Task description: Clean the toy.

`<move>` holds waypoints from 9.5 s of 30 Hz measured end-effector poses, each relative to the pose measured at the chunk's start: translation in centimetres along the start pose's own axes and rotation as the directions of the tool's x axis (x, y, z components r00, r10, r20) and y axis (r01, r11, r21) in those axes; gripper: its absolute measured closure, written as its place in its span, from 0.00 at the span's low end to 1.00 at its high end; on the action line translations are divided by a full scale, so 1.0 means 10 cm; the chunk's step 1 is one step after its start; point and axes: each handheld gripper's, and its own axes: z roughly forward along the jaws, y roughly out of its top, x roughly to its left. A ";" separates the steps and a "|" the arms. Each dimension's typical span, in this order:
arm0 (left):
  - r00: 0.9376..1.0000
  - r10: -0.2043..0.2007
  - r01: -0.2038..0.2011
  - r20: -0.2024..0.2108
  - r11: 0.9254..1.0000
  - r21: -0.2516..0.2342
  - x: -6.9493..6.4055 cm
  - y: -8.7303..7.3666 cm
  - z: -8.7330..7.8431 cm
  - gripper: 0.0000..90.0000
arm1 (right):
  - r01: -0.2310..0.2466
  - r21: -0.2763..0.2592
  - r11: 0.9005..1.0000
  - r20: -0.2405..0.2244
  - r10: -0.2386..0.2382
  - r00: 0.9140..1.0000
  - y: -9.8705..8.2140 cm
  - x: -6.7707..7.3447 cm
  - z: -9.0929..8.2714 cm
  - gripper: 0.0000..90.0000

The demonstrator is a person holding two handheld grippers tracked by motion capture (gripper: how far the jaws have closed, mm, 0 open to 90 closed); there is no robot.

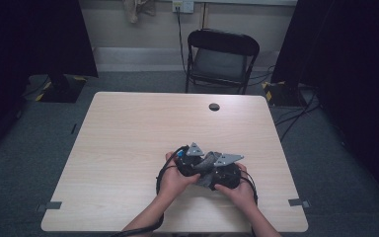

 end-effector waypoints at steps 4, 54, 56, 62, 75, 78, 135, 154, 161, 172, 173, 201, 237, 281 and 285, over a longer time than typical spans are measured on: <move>1.000 0.011 -0.011 -0.022 1.000 0.002 0.03 0.01 0.01 0.74 | 0.000 0.000 1.000 0.000 0.000 1.000 0.00 0.00 0.00 0.28; 0.980 -0.059 0.056 -0.190 0.998 -0.021 0.72 -0.14 -0.18 0.74 | -0.002 0.000 1.000 0.002 0.002 1.000 -0.01 0.00 -0.01 0.28; 0.979 -0.070 0.066 -0.192 0.998 -0.024 0.75 -0.16 -0.20 0.74 | -0.002 -0.001 1.000 0.002 0.002 1.000 -0.01 0.00 -0.01 0.28; 0.977 -0.089 0.085 -0.193 0.996 -0.028 0.83 -0.22 -0.24 0.74 | -0.002 -0.001 1.000 0.001 0.002 1.000 -0.01 0.00 -0.01 0.28; 0.955 -0.130 0.135 -0.268 0.991 0.002 1.02 -0.32 -0.42 0.74 | -0.002 -0.001 1.000 0.001 0.002 1.000 -0.01 0.00 -0.01 0.28; 0.949 -0.145 0.148 -0.280 0.989 -0.012 1.07 -0.40 -0.55 0.74 | -0.003 -0.001 1.000 0.001 0.003 1.000 -0.01 0.00 -0.01 0.28; 0.997 -0.080 0.081 0.007 0.996 -0.048 0.24 0.01 -0.14 0.77 | -0.002 0.000 1.000 0.001 0.002 1.000 -0.01 0.00 -0.01 0.28; 0.999 0.036 -0.039 -0.034 0.997 -0.070 0.07 -0.08 0.01 0.77 | -0.002 0.000 1.000 0.002 0.002 1.000 -0.01 0.00 -0.01 0.28; 0.999 0.035 -0.037 -0.039 0.997 -0.068 0.07 -0.07 0.01 0.77 | -0.001 0.000 1.000 0.002 0.001 1.000 -0.01 0.00 -0.01 0.28; 0.998 0.024 -0.028 -0.055 0.997 -0.068 0.13 -0.06 -0.02 0.77 | -0.001 0.001 1.000 0.002 0.001 1.000 -0.01 0.00 -0.01 0.28; 0.998 0.029 -0.033 -0.063 0.997 -0.064 0.14 -0.06 -0.03 0.77 | -0.001 0.000 1.000 0.002 0.001 1.000 -0.01 0.00 -0.01 0.28; 0.987 -0.080 0.072 -0.139 0.995 -0.062 0.56 -0.09 -0.16 0.77 | -0.002 -0.001 1.000 0.001 0.002 1.000 -0.01 0.00 -0.01 0.28; 0.970 -0.115 0.106 -0.216 0.993 -0.055 0.83 -0.26 -0.29 0.77 | -0.001 -0.001 1.000 0.001 0.001 1.000 -0.01 0.00 -0.01 0.28; 0.982 -0.095 0.082 -0.164 0.993 -0.085 0.65 -0.05 -0.47 0.77 | -0.002 -0.002 1.000 0.002 0.002 1.000 -0.01 0.00 -0.01 0.28; 0.989 -0.077 0.067 -0.126 0.994 -0.086 0.52 -0.01 -0.40 0.77 | -0.001 -0.002 1.000 0.002 0.001 1.000 -0.01 0.00 -0.01 0.28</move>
